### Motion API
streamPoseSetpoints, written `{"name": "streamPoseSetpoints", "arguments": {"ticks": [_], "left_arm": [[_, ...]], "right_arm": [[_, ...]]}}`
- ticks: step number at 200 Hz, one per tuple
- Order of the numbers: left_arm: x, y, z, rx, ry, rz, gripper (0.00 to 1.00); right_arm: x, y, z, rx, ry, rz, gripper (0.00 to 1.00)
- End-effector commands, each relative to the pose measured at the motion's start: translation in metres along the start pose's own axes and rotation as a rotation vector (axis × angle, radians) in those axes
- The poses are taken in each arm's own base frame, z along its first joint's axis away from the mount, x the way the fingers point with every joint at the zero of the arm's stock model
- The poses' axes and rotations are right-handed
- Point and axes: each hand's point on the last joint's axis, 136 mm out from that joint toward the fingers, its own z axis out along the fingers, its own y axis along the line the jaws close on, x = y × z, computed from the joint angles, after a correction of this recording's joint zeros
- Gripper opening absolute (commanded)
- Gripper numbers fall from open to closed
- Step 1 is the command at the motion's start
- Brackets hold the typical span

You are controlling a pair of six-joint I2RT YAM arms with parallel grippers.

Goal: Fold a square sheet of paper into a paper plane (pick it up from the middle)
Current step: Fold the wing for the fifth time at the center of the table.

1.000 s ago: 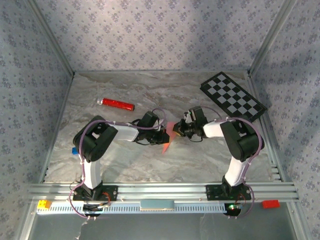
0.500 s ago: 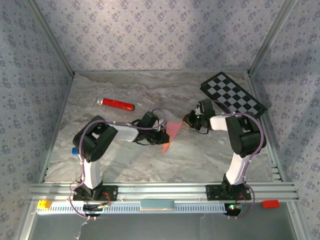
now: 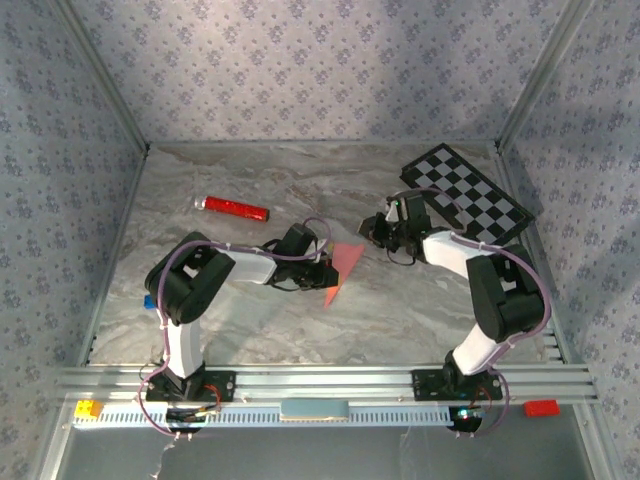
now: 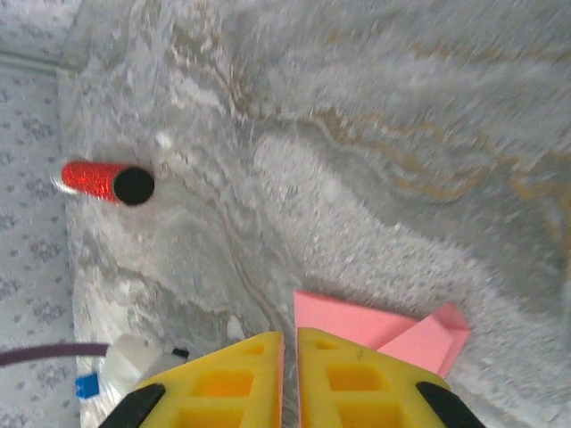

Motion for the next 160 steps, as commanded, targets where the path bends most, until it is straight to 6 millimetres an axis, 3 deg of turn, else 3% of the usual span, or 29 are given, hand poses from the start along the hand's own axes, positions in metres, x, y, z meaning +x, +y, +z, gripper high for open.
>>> {"name": "streamPoseSetpoints", "arguments": {"ticks": [1,76,128,160], "left_arm": [[0.051,0.059,0.002,-0.198,0.132,-0.12,0.0],[0.051,0.058,0.0,-0.198,0.131,-0.117,0.0],[0.051,0.058,0.0,-0.198,0.131,-0.117,0.0],[0.051,0.06,0.0,-0.203,0.133,-0.121,0.0]], "right_arm": [[0.029,-0.015,0.008,0.035,0.083,-0.005,0.13],[0.047,-0.004,0.033,0.012,0.159,-0.029,0.12],[0.057,-0.049,0.045,0.121,0.178,0.058,0.09],[0.049,-0.038,0.041,0.053,0.165,0.074,0.1]]}}
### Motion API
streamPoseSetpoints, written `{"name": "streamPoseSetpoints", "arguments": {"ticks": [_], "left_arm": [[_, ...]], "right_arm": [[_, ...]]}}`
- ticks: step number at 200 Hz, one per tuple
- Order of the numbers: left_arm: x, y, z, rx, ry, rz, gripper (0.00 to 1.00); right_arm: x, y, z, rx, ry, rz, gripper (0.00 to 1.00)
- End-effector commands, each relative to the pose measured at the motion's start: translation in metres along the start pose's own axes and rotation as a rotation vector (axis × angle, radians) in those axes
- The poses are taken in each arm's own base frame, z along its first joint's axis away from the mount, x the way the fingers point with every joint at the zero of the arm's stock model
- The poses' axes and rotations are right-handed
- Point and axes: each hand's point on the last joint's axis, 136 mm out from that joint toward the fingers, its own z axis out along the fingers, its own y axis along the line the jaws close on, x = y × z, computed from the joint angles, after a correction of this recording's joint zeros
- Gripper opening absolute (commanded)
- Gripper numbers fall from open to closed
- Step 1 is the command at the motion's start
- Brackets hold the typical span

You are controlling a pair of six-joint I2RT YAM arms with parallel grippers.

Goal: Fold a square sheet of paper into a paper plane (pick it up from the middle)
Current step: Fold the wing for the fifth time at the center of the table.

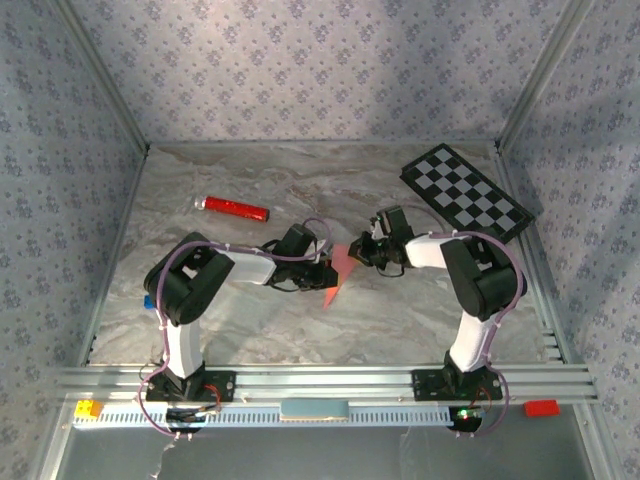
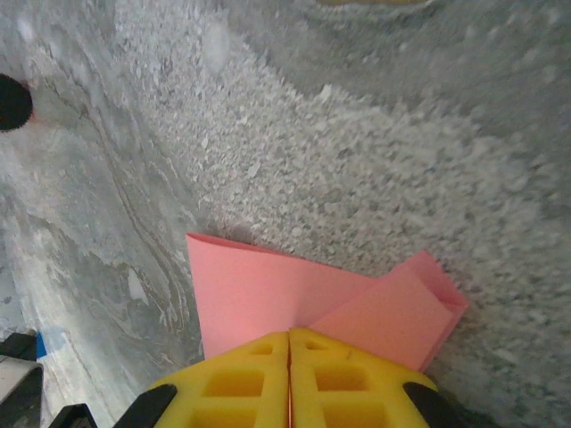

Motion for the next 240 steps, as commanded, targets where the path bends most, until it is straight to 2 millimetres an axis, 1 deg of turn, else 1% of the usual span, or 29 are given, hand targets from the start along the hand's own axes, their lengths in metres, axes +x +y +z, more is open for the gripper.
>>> {"name": "streamPoseSetpoints", "arguments": {"ticks": [1,21,43,62,93,121,141,149,162,170,184,198,222,240], "left_arm": [[0.05,0.06,0.002,-0.2,0.135,-0.121,0.0],[0.05,0.058,0.001,-0.197,0.135,-0.119,0.0],[0.051,0.059,0.001,-0.201,0.135,-0.117,0.0],[0.05,0.058,0.001,-0.197,0.132,-0.116,0.0],[0.05,0.059,0.0,-0.2,0.131,-0.117,0.0],[0.049,0.057,0.001,-0.195,0.133,-0.119,0.0],[0.048,0.056,0.001,-0.194,0.134,-0.118,0.0],[0.048,0.056,0.001,-0.193,0.135,-0.117,0.0],[0.048,0.054,0.0,-0.187,0.135,-0.11,0.0],[0.047,0.051,-0.001,-0.182,0.136,-0.106,0.0],[0.045,0.045,-0.004,-0.164,0.125,-0.098,0.0],[0.038,0.029,-0.007,-0.119,0.11,-0.083,0.0],[0.015,-0.007,-0.016,-0.037,0.063,-0.043,0.0],[-0.002,-0.028,-0.019,0.021,0.038,-0.025,0.02]], "right_arm": [[-0.001,-0.003,-0.002,-0.011,-0.003,0.026,0.1],[-0.005,0.011,-0.012,-0.028,-0.018,-0.011,0.1],[-0.007,0.017,-0.019,-0.039,-0.036,-0.029,0.1],[-0.006,0.019,-0.022,-0.05,-0.04,-0.032,0.09],[-0.002,0.021,-0.021,-0.084,-0.039,-0.025,0.08],[0.007,0.028,-0.009,-0.117,0.019,-0.038,0.06],[0.012,0.015,0.0,-0.061,0.038,-0.039,0.05],[0.013,0.006,0.004,-0.031,0.051,-0.033,0.05],[0.015,-0.016,0.008,0.044,0.062,-0.008,0.03],[0.017,-0.025,0.009,0.054,0.056,0.009,0.03],[0.019,-0.036,0.009,0.055,0.044,0.04,0.03],[0.021,-0.04,0.009,0.052,0.049,0.05,0.03],[0.022,-0.038,0.008,0.05,0.049,0.046,0.02],[0.024,-0.04,0.007,0.061,0.049,0.047,0.02]]}}
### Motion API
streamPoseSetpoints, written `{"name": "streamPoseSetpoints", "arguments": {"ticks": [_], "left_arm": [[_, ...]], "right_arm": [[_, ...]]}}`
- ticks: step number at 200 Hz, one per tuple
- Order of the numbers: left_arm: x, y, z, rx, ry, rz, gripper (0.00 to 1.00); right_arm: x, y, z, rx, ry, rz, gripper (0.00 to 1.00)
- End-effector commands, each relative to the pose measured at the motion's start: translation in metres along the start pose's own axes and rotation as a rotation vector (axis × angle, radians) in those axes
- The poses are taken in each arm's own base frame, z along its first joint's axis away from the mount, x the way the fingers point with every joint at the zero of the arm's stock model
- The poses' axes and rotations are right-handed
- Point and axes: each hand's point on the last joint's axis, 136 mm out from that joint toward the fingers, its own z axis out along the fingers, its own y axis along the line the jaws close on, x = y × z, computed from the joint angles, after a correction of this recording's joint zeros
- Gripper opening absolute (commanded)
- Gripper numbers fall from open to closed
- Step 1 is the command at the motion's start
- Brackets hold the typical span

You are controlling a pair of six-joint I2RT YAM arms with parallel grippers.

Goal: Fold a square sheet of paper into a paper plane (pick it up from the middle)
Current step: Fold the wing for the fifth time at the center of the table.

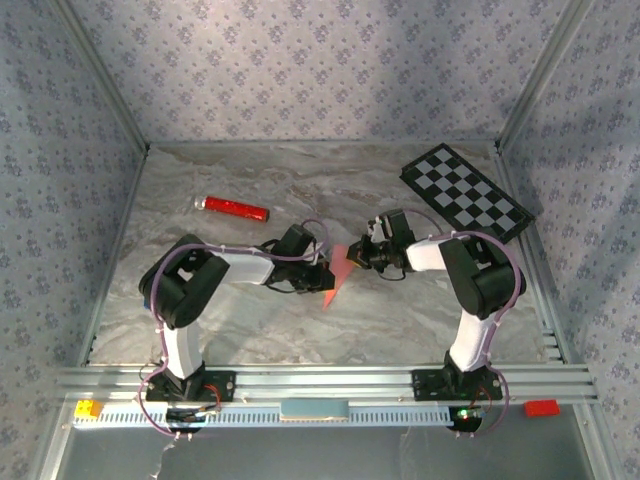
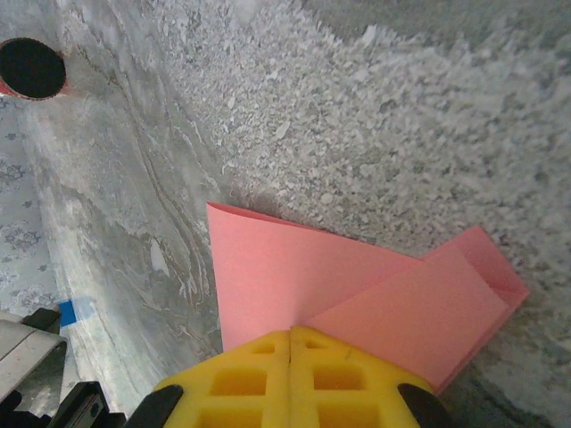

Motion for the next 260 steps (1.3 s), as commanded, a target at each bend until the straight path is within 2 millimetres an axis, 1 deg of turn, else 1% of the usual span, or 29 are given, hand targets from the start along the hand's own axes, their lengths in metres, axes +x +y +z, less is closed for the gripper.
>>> {"name": "streamPoseSetpoints", "arguments": {"ticks": [1,18,41,60,72,83,108,133,145,177,205,225,243,260], "left_arm": [[-0.01,-0.028,-0.011,0.057,0.004,0.007,0.02],[-0.019,-0.039,-0.01,0.078,-0.004,0.018,0.03],[-0.027,-0.042,-0.005,0.079,-0.004,0.02,0.04],[-0.029,-0.032,0.004,0.049,0.012,-0.001,0.05],[-0.025,-0.026,0.01,0.034,0.039,-0.011,0.05],[-0.02,-0.021,0.014,0.023,0.055,-0.018,0.05],[-0.002,-0.001,0.017,-0.038,0.106,-0.032,0.05],[0.021,0.017,0.01,-0.091,0.135,-0.034,0.05],[0.032,0.023,0.005,-0.106,0.155,-0.029,0.04],[0.058,0.031,-0.007,-0.128,0.189,-0.015,0.05],[0.075,0.039,-0.019,-0.182,0.22,0.017,0.05],[0.078,0.035,-0.027,-0.181,0.208,0.037,0.05],[0.067,0.022,-0.036,-0.171,0.161,0.064,0.06],[0.052,0.007,-0.042,-0.149,0.115,0.076,0.06]], "right_arm": [[0.014,-0.043,0.001,0.137,0.011,0.068,0.02],[0.014,-0.045,0.001,0.145,0.011,0.069,0.02],[0.016,-0.046,0.002,0.148,0.016,0.072,0.02],[0.019,-0.046,0.001,0.152,0.018,0.073,0.02],[0.018,-0.047,0.001,0.154,0.016,0.075,0.02],[0.02,-0.049,0.001,0.159,0.019,0.076,0.02],[0.02,-0.05,0.001,0.166,0.017,0.077,0.02],[0.021,-0.054,0.0,0.175,0.016,0.079,0.02],[0.022,-0.056,0.0,0.18,0.017,0.084,0.02],[0.021,-0.056,0.0,0.179,0.018,0.086,0.02],[0.022,-0.057,0.0,0.182,0.019,0.088,0.02],[0.021,-0.055,0.0,0.178,0.017,0.085,0.02],[0.021,-0.054,0.0,0.178,0.018,0.086,0.02],[0.022,-0.054,0.0,0.177,0.021,0.086,0.02]]}}
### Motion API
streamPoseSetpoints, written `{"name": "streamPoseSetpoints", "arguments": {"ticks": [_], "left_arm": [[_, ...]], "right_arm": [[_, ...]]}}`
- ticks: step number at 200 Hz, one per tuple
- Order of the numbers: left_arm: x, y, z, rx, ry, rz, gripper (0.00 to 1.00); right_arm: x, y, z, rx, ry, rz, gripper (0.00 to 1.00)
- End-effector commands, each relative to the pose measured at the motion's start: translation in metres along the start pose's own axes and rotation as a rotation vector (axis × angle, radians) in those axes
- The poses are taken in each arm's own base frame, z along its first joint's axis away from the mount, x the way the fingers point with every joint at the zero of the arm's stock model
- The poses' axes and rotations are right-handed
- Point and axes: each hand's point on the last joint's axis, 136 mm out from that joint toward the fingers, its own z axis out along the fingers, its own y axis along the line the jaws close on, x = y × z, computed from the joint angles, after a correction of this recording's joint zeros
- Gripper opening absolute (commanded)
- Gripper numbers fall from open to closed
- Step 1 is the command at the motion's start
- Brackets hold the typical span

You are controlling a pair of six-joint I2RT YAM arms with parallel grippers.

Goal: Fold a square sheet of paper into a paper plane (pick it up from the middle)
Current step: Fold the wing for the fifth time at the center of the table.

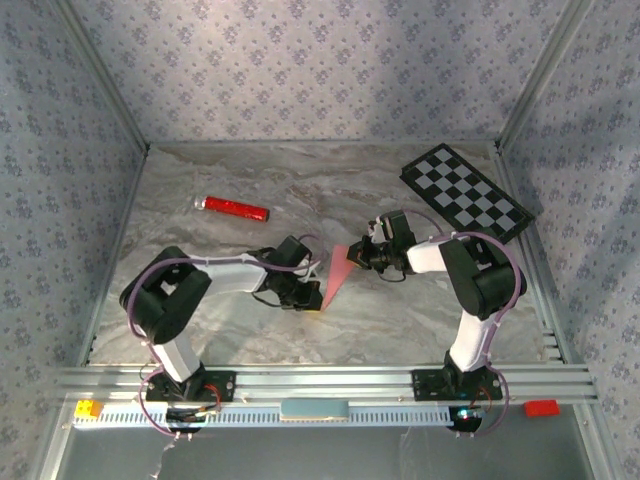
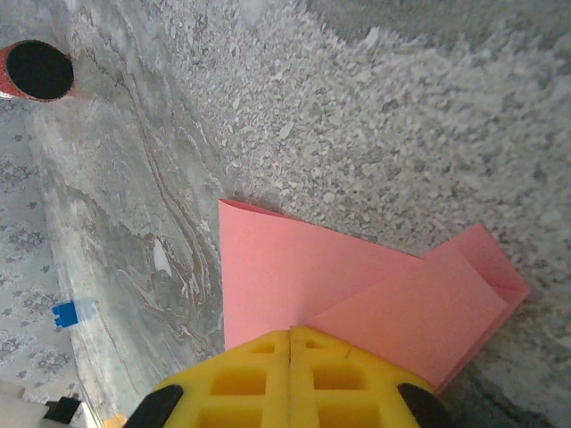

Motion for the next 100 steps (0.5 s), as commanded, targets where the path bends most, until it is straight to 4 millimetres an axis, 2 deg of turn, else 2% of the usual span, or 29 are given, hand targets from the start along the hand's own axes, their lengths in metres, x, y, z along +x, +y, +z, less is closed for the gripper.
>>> {"name": "streamPoseSetpoints", "arguments": {"ticks": [1,25,56,79,100], "left_arm": [[-0.009,-0.012,-0.018,-0.006,-0.039,0.028,0.06],[-0.032,-0.034,-0.024,0.072,-0.095,0.029,0.07],[-0.059,-0.058,-0.019,0.145,-0.117,0.039,0.11],[-0.066,-0.057,-0.008,0.14,-0.094,0.037,0.12],[-0.057,-0.046,0.005,0.13,-0.037,0.019,0.12]], "right_arm": [[0.022,-0.053,0.0,0.186,0.034,0.091,0.02],[0.023,-0.053,0.0,0.189,0.032,0.091,0.02],[0.025,-0.055,0.0,0.193,0.034,0.094,0.02],[0.025,-0.054,0.001,0.19,0.034,0.094,0.02],[0.025,-0.055,0.001,0.192,0.035,0.094,0.02]]}}
